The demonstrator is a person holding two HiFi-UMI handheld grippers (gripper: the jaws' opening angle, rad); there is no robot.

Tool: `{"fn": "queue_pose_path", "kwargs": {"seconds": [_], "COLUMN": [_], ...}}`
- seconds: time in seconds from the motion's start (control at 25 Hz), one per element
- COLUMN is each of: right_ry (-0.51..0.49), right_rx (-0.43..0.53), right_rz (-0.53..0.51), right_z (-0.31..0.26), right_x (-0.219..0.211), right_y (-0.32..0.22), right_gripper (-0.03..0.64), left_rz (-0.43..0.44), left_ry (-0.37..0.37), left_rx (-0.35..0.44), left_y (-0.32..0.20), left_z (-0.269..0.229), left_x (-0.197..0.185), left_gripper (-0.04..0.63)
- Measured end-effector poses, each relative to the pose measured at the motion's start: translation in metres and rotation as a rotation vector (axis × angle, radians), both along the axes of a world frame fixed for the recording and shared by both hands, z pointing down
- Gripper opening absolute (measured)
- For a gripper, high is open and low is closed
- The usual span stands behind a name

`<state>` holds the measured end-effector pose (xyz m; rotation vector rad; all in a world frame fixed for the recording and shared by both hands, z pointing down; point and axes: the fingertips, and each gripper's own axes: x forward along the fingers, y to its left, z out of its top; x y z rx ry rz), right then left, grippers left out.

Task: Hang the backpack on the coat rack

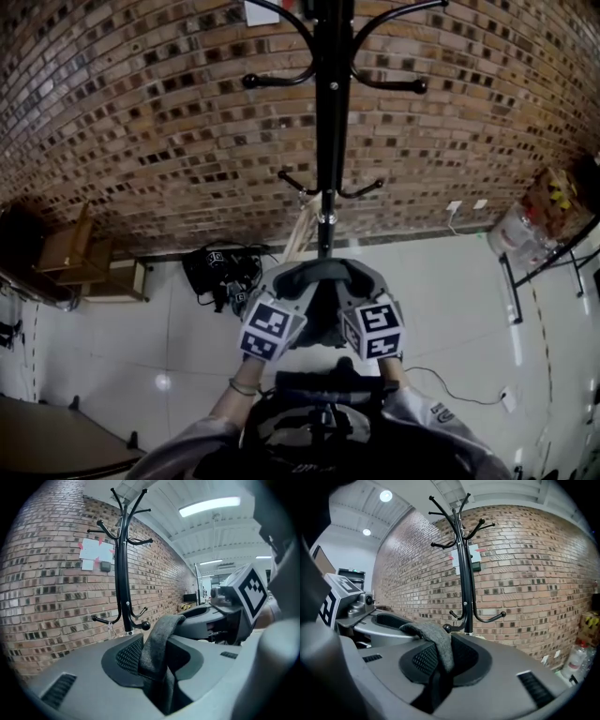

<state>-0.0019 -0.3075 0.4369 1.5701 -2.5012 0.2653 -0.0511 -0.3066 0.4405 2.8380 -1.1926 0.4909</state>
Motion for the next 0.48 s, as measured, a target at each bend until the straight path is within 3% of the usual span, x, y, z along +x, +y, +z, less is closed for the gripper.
{"fn": "queue_pose_path", "kwargs": {"seconds": [0.48], "right_ry": [0.188], "right_rx": [0.019], "right_rz": [-0.147], "right_z": [0.000], "right_x": [0.005], "right_y": [-0.048], "right_gripper": [0.063], "left_rz": [-0.044], "left_ry": [-0.020], "left_rx": [-0.019], "left_y": [-0.046], "left_z": [0.001], "left_x": [0.008], "left_gripper": [0.120]}}
